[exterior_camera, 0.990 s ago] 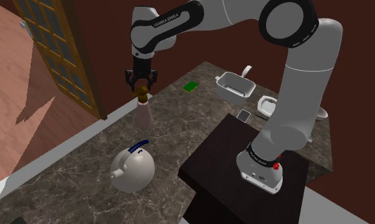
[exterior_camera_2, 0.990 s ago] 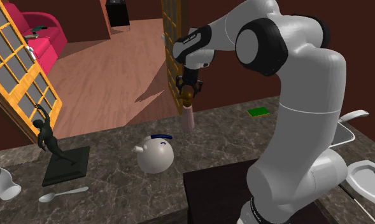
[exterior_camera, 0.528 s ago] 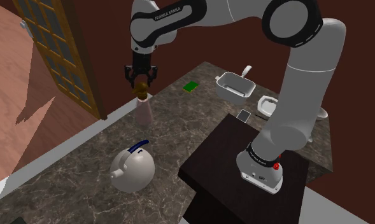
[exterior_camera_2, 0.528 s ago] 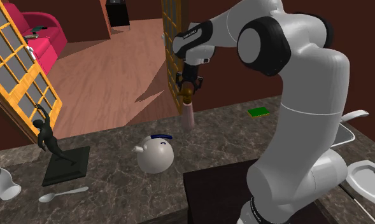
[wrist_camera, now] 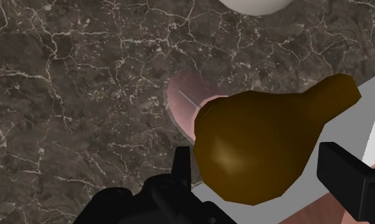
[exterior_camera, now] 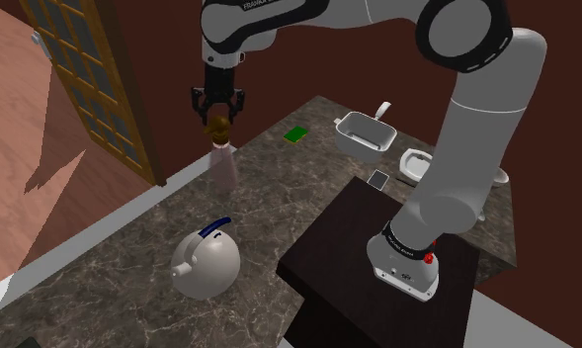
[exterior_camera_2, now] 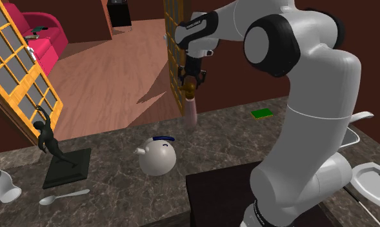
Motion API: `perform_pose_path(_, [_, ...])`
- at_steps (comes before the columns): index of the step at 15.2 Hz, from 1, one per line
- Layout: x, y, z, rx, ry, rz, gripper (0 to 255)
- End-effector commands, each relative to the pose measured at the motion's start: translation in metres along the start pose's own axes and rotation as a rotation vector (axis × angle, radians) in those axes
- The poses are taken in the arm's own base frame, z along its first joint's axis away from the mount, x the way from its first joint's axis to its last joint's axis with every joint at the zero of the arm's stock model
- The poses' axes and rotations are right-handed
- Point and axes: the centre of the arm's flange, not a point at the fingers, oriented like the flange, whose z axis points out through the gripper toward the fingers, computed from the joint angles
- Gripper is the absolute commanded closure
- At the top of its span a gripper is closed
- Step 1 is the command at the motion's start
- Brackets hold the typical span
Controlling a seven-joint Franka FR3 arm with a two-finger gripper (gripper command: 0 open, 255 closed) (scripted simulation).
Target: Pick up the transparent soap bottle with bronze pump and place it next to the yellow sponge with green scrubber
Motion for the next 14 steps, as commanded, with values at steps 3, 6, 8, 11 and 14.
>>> perform_pose_path(3, [-0.003,-0.003,-0.022,0.000,0.000,0.000,255])
perform_pose_path(6, [-0.001,0.008,-0.033,0.000,0.000,0.000,255])
perform_pose_path(8, [0.007,0.033,-0.038,0.000,0.000,0.000,255])
perform_pose_path(11, [0.019,0.071,-0.044,0.000,0.000,0.000,255])
perform_pose_path(14, [0.031,0.108,-0.050,0.000,0.000,0.000,255])
